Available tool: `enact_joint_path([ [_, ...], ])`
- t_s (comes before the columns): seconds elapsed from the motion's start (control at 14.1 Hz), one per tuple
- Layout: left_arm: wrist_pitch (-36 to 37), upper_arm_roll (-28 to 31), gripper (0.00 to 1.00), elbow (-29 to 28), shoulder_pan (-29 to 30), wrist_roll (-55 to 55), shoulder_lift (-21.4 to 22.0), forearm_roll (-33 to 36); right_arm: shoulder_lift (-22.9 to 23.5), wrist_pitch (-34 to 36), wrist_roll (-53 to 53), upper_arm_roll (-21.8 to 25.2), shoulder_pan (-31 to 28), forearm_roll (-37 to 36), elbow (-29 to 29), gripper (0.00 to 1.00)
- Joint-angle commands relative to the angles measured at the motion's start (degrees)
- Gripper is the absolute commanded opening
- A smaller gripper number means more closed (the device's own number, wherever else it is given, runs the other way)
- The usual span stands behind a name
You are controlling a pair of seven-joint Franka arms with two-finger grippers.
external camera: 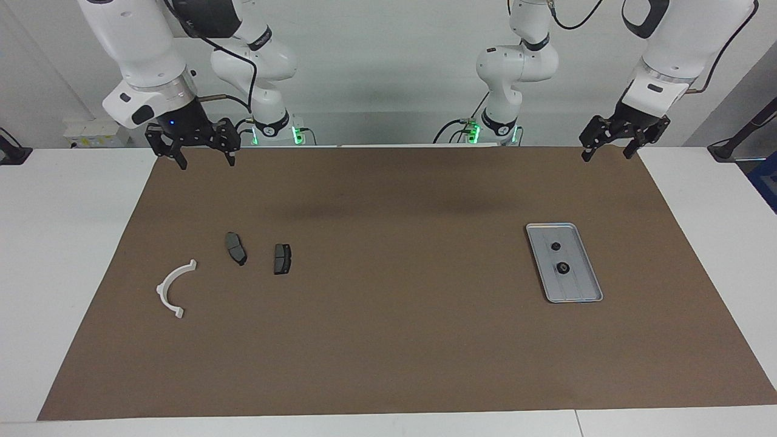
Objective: Place bearing gear from tray to pile
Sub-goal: 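Move the left gripper over the silver tray toward the bearing gears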
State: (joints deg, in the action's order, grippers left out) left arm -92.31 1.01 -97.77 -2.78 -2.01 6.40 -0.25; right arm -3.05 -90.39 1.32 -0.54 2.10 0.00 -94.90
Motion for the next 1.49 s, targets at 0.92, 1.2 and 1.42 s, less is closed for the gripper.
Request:
enact_joint_path([
  [0.92, -23.24, 0.66, 1.00, -22.63, 0.93, 5.61, 1.43, -0.36, -0.90, -0.84, -0.88, -0.16, -0.69, 0.00, -0.73, 1.00],
  [1.2, -32.22, 0.66, 1.00, -26.77, 1.63, 6.31, -2.87, -0.45, -1.08, -0.84, -0.44, -0.25, -1.75, 0.18, -0.81, 1.00],
  [1.42, -36.36, 0.58, 1.00, -28.62, 2.24, 6.75, -3.76, -0.45, -1.34, 0.12, -0.88, -0.16, -1.84, 0.18, -0.99, 1.00],
])
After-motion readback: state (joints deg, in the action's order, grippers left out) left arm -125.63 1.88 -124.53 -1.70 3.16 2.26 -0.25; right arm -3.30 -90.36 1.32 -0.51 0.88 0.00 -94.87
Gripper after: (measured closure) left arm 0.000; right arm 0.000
